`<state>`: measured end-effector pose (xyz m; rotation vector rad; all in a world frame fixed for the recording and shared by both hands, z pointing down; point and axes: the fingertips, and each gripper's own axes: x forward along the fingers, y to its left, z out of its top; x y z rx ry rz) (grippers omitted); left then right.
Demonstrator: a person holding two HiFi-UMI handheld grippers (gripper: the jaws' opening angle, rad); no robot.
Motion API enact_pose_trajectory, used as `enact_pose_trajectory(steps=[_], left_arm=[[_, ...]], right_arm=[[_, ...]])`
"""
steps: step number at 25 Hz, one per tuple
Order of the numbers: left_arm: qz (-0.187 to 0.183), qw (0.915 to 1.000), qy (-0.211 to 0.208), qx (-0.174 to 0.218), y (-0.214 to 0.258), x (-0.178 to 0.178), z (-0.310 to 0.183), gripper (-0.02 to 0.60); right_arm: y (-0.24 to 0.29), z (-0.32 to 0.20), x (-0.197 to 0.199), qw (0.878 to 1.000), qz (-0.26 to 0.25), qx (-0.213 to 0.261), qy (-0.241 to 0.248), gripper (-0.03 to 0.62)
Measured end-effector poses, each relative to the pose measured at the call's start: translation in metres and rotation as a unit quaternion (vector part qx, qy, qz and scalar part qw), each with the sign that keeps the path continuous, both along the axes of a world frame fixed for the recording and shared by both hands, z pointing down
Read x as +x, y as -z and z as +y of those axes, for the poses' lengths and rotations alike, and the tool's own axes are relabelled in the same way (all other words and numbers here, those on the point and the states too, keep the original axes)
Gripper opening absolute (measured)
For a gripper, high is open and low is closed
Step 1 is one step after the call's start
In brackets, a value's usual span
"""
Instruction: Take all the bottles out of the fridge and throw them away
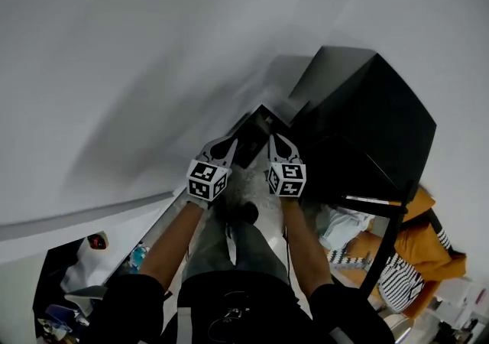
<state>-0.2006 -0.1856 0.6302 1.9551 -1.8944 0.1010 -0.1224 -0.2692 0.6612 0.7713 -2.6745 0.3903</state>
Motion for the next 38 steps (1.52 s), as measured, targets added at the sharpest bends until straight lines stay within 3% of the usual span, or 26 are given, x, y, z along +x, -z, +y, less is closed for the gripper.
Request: enact_pose_trajectory(steps=[9, 19, 28, 38], left_arm=[[-0.003, 0.9987, -0.037, 0.036, 0.074, 0.039, 0.007, -0.002], [0.003, 0.9941, -0.103, 0.034, 0.112, 0.042, 0.067, -0.002], [0.022, 0.9811, -0.186, 0.049, 0.134, 0.072, 0.131, -0.002], [0.029, 0.9652, -0.252, 0.063, 0.152, 0.131, 0.197, -0.002]], right_arm=[[0.082, 0.038, 0.032, 1.0, -0.021, 0.008, 0.001, 0.008], [0.13, 0.108, 0.054, 0.997, -0.039, 0.0, -0.073, 0.008], [0.156, 0.186, 0.083, 0.988, -0.052, 0.008, -0.143, 0.008], [0.179, 0.272, 0.151, 0.976, -0.042, 0.024, -0.212, 0.008]])
